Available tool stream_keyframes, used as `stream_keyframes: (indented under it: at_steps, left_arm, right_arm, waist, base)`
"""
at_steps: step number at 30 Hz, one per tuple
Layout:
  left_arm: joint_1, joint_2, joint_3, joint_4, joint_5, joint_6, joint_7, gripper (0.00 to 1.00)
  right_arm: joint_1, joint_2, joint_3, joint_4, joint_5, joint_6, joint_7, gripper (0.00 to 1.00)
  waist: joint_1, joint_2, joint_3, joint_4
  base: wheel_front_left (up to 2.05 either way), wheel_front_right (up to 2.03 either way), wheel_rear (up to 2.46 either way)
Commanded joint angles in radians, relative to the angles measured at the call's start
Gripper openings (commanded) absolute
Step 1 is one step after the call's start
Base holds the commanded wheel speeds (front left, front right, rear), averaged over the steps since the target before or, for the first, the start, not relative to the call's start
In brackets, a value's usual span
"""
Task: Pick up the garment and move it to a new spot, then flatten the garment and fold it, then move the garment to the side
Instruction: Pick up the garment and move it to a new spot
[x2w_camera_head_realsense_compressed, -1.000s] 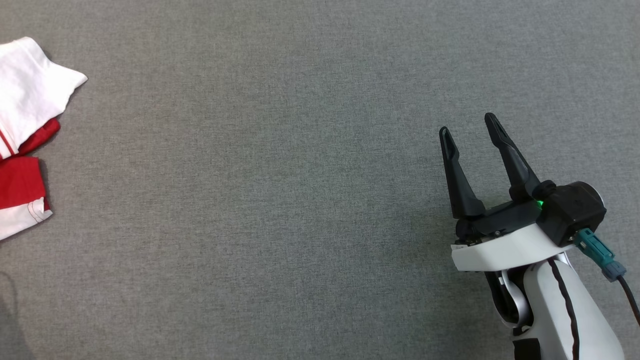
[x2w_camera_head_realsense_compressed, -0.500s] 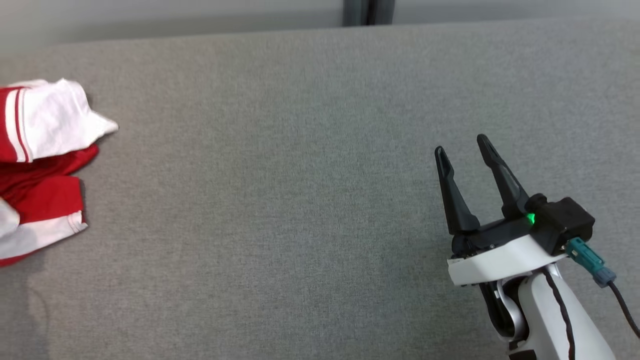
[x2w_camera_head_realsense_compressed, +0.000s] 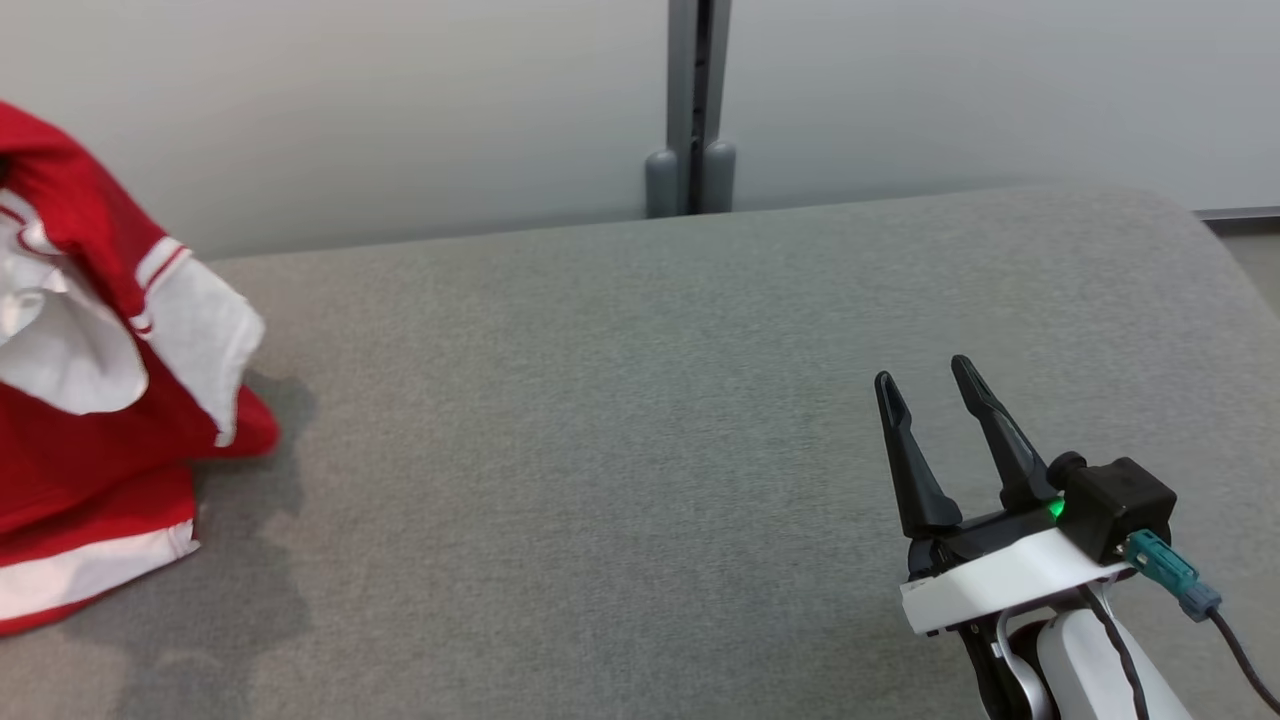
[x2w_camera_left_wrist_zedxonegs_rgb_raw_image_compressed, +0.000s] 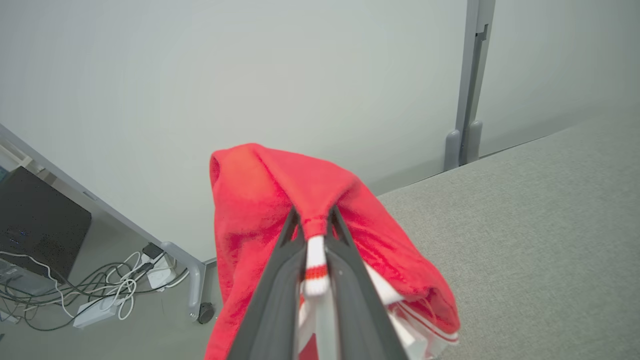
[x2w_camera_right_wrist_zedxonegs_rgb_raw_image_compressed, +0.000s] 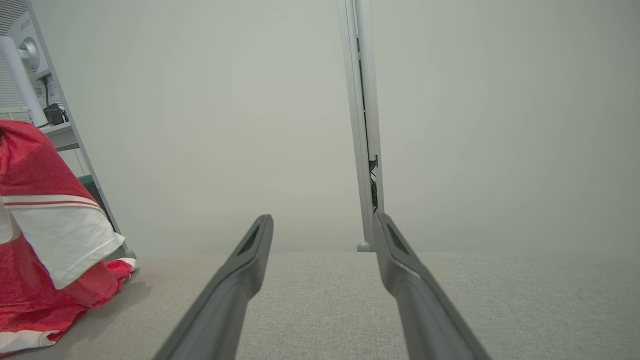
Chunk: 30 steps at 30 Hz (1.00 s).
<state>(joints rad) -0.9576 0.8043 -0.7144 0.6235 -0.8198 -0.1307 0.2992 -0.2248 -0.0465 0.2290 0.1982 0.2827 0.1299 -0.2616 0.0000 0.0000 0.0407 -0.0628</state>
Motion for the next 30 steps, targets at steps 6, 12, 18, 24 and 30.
stream_keyframes:
  at_steps: [6, 12, 18, 24, 30]
  left_arm:
    - [-0.042, -0.041, -0.033, -0.212, 0.031, 0.021, 0.034, 0.0]
    - [-0.007, -0.145, 0.02, -0.436, -0.106, 0.061, 0.034, 0.0]
    - [0.116, -0.2, 0.047, -0.561, -0.214, 0.107, -0.005, 0.0]
    - [0.323, -0.2, -0.001, -0.477, -0.226, 0.093, -0.082, 0.0]
    - [0.421, -0.224, -0.078, -0.205, -0.139, 0.048, -0.205, 0.0]
  right_arm:
    - [0.023, -0.007, -0.012, -0.007, 0.009, 0.002, -0.005, 1.0]
    - [0.029, -0.007, -0.034, -0.014, 0.001, 0.002, -0.005, 1.0]
    - [0.03, -0.007, -0.058, -0.023, -0.006, 0.002, -0.005, 1.0]
    - [0.019, -0.007, -0.059, -0.018, -0.012, 0.002, -0.005, 1.0]
    - [0.008, -0.007, -0.054, -0.013, -0.014, 0.002, -0.005, 1.0]
  waist:
    - [0.0, 0.0, -0.052, -0.079]
    - [0.0, 0.0, -0.046, -0.106]
    - [0.0, 0.0, -0.026, -0.115]
    - [0.0, 0.0, -0.003, -0.118]
    - [0.0, 0.0, 0.015, -0.121]
  base:
    - [0.0, 0.0, 0.0]
    - [0.0, 0.0, 0.0]
    - [0.0, 0.0, 0.0]
    - [0.0, 0.0, 0.0]
    - [0.0, 0.0, 0.0]
